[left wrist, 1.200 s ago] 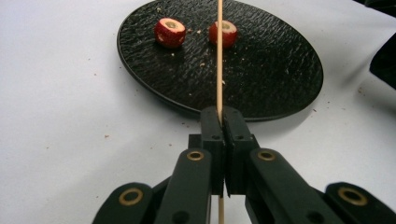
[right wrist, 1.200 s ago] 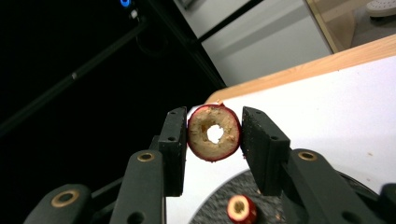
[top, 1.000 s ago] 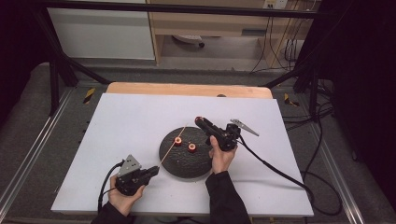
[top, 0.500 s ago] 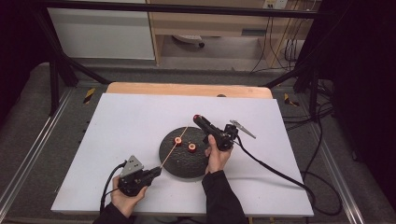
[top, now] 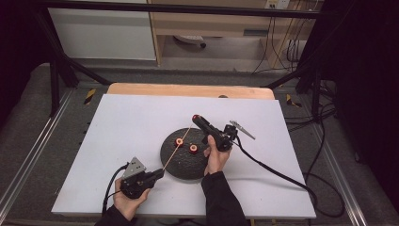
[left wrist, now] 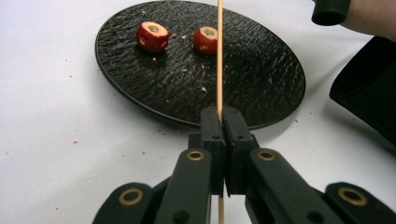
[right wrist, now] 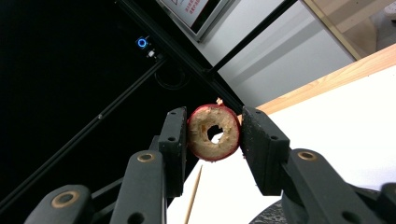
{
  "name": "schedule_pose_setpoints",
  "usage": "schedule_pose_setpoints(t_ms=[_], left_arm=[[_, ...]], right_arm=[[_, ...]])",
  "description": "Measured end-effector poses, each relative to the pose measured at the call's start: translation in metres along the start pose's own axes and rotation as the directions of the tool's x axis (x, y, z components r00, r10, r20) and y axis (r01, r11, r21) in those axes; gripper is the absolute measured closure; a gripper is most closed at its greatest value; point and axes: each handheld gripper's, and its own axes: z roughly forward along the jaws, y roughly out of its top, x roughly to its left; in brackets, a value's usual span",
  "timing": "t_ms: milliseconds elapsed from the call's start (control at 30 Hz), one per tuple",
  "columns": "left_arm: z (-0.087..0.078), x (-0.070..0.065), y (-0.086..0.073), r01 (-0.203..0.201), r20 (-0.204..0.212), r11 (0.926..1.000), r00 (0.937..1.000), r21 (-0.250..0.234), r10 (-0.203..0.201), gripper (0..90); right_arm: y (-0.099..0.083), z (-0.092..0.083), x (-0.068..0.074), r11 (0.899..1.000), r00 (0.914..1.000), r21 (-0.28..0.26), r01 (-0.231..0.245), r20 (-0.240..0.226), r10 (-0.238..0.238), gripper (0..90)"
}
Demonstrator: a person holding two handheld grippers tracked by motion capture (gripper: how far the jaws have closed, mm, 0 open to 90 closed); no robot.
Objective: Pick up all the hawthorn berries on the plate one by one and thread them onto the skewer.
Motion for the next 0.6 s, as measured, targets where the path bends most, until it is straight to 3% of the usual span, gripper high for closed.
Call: schedule_pose_setpoints(t_ms=[600], left_arm=[[0.0006, -0.0011, -0.0002, 0.004, 0.002, 1.0, 1.0, -0.004, -0.004, 88.5]], right_arm=[[-0.0071, 0.0032, -0.0004, 1.0, 0.9997, 0.013, -0.011, -0.022, 0.011, 62.3]])
